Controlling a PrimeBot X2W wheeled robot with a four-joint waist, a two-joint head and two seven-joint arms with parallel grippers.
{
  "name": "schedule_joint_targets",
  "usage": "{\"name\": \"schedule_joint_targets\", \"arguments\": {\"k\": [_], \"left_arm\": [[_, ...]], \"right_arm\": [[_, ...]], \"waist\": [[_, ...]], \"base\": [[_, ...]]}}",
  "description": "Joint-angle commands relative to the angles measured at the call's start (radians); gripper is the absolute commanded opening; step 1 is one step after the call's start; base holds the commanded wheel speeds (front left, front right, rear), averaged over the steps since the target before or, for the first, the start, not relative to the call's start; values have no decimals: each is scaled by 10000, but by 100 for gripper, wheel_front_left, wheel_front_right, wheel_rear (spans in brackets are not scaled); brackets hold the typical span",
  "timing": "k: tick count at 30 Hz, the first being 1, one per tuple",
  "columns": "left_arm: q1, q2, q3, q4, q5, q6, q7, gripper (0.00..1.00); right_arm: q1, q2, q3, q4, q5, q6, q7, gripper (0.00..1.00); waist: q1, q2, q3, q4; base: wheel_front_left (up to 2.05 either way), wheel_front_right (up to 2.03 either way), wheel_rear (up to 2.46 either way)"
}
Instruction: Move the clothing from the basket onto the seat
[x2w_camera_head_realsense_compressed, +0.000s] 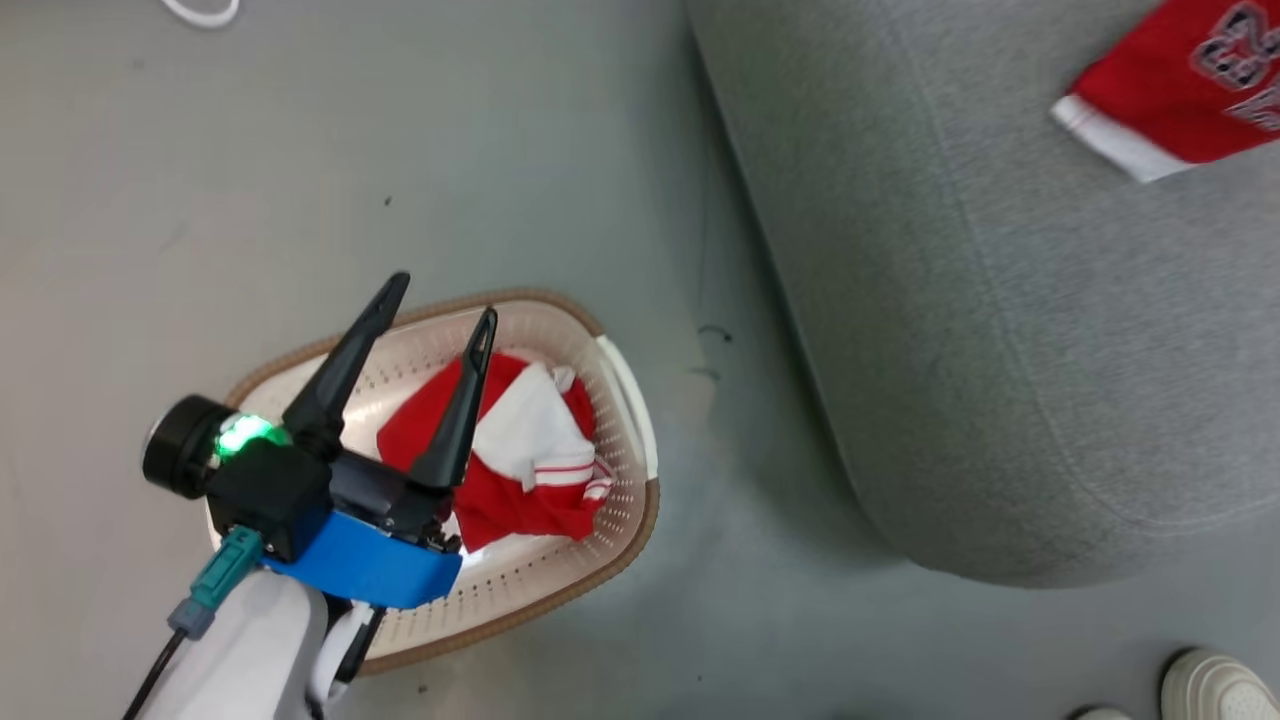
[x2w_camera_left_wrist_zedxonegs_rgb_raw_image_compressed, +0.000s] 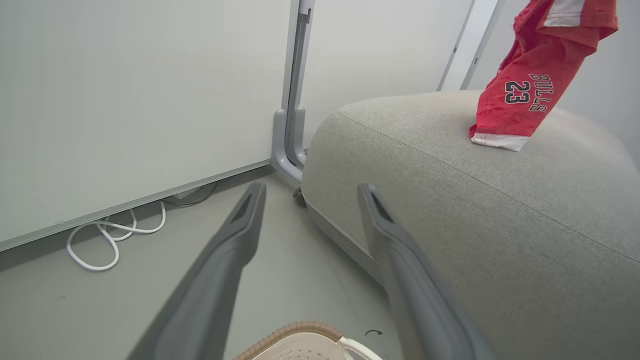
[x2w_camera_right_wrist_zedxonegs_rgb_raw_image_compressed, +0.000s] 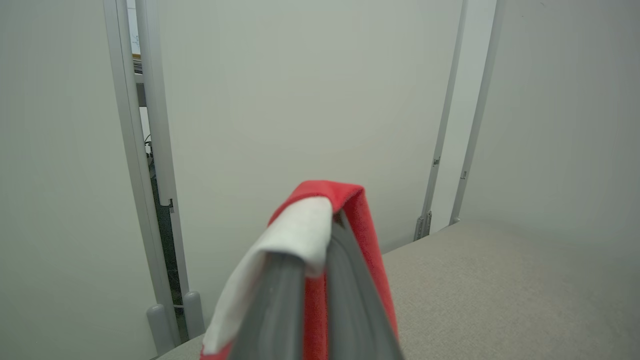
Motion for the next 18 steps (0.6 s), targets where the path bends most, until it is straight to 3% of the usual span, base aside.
{"name": "schedule_joint_targets", "arguments": {"k": [1,9,17,18], "left_arm": [[-380,60,38,-133,104,36,-13,100],[-997,-41,-164,-425,351,28,-10,100],[-919,-25,-129,-368,305,53,-30,100],[-896,-44,-129,-335,295,55,-34,100]], "right_arm": [[-410,-136,-351,145,-204,5,135,0],[-162,-75,-1851,1372,-1057,5,216,0],[297,267,-2685,2652,-1993,3,-131,0],[395,338,-2763,2790,-2145,5,-163,23]], "waist": [[-3,0,891,409],[-3,0,1710,869],[-3,0,1741,1146],[-3,0,1671,1174]], "base": [[0,0,0],[0,0,0],[0,0,0],[0,0,0]]}}
